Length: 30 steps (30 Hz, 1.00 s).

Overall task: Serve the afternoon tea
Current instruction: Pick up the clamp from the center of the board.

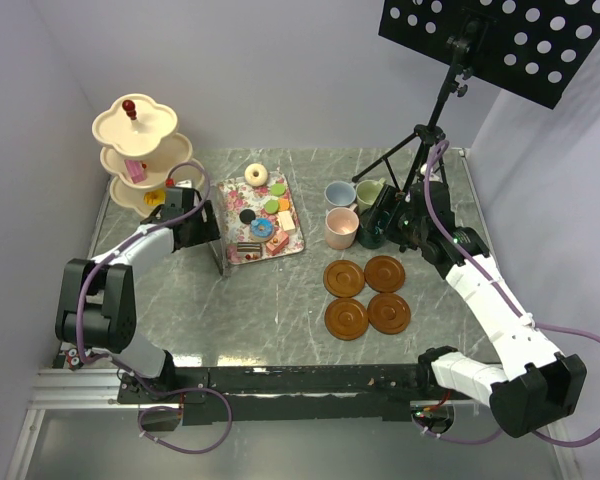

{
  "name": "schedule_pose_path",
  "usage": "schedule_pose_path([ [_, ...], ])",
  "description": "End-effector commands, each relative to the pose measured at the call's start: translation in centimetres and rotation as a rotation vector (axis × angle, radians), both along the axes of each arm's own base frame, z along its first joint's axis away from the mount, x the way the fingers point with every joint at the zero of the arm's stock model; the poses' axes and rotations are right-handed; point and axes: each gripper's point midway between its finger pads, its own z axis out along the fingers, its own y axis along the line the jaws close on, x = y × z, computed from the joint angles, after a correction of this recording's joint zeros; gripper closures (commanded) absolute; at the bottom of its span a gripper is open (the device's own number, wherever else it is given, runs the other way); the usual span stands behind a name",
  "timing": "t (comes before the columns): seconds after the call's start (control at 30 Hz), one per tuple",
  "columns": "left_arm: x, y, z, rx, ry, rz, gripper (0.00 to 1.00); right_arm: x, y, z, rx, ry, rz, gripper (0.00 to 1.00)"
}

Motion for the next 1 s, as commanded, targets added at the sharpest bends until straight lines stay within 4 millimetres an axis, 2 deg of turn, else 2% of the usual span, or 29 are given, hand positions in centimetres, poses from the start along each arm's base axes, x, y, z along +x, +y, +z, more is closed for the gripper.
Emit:
schedule_pose_path([
  [0.0,0.5,-0.7,0.8,-0.048,-0.016,0.024,0.23,0.3,0.0,0.7,0.019,-0.023,-0.011,0.05],
  [0.1,0.5,-0.9,0.5,-0.066,-0.014,0.030,0.32,0.2,0.0,0.4,0.023,-0.017,-0.013,0.05],
  [0.2,0.7,-0.9,0.3,-0.066,-0.005,0.036,0.33,0.3,0.1,0.4,0.028,-0.017,-0.015,0.05],
  [0.27,0.7,-1.2,0.4,-0.080,-0.010,0.025,0.26,0.3,0.1,0.4,0.029,-0.015,-0.018,0.05],
  [0.33,0.9,-2.0,0.9,-0.112,-0.036,-0.007,0.12,0.3,0.0,0.4,0.030,-0.016,-0.020,0.05],
  [0.4,0.9,-2.3,1.0,-0.127,-0.050,-0.031,0.06,0.3,0.0,0.4,0.029,-0.015,-0.023,0.05],
  [0.53,0.8,-2.5,-0.5,-0.123,-0.029,-0.067,0.04,0.3,0.0,0.4,0.033,-0.014,-0.026,0.05],
  [0.77,1.0,-2.4,-3.0,-0.106,0.019,-0.091,0.13,0.3,0.0,0.5,0.033,-0.014,-0.027,0.05],
  [0.97,1.8,-2.2,-3.6,-0.088,0.026,-0.092,0.31,0.4,0.0,0.5,0.030,-0.012,-0.027,0.05],
])
